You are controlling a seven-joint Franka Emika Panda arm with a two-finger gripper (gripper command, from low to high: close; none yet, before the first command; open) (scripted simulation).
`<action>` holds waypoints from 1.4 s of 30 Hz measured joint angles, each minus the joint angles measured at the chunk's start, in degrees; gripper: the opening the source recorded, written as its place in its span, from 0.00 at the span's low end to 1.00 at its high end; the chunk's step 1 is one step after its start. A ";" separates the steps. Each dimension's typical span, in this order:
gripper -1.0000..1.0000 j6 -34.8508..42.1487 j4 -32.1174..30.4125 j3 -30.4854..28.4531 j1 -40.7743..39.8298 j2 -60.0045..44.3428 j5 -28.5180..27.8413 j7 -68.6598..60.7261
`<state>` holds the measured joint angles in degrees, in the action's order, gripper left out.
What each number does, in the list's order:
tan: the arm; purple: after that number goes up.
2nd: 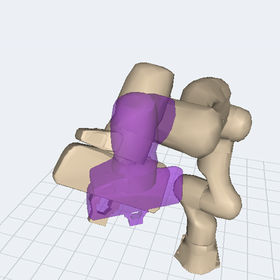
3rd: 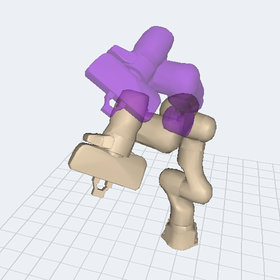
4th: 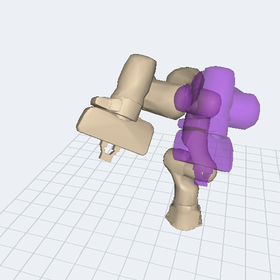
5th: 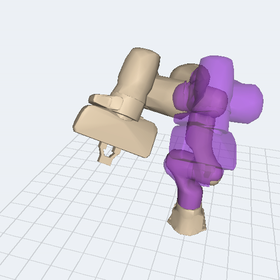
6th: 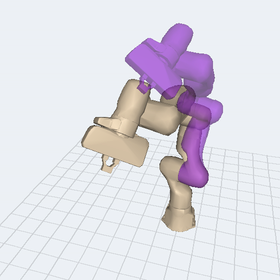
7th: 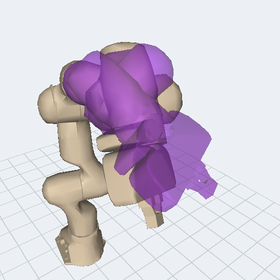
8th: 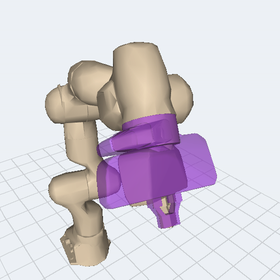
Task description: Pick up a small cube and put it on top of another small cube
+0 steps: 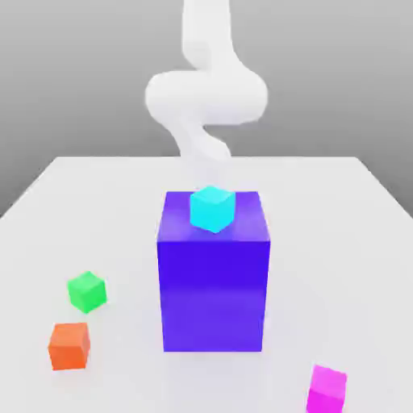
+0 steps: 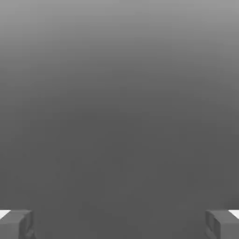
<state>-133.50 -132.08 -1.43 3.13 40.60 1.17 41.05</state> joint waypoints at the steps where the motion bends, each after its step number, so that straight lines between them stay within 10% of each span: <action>1: 0.50 -0.74 -0.13 -0.62 1.35 -2.26 0.50 -2.06; 17: 0.50 -11.64 -2.03 -3.03 15.10 -35.75 8.28 -32.83; 32: 0.50 -26.06 -2.18 -0.78 19.39 -65.82 1.44 -46.18; 33: 0.00 -27.44 -1.83 -0.58 19.23 -67.61 1.57 -46.30; 42: 0.00 -25.13 -2.43 -0.75 19.35 -64.77 1.07 -45.99</action>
<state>-158.63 -134.51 -2.18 22.48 -24.17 2.24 -4.94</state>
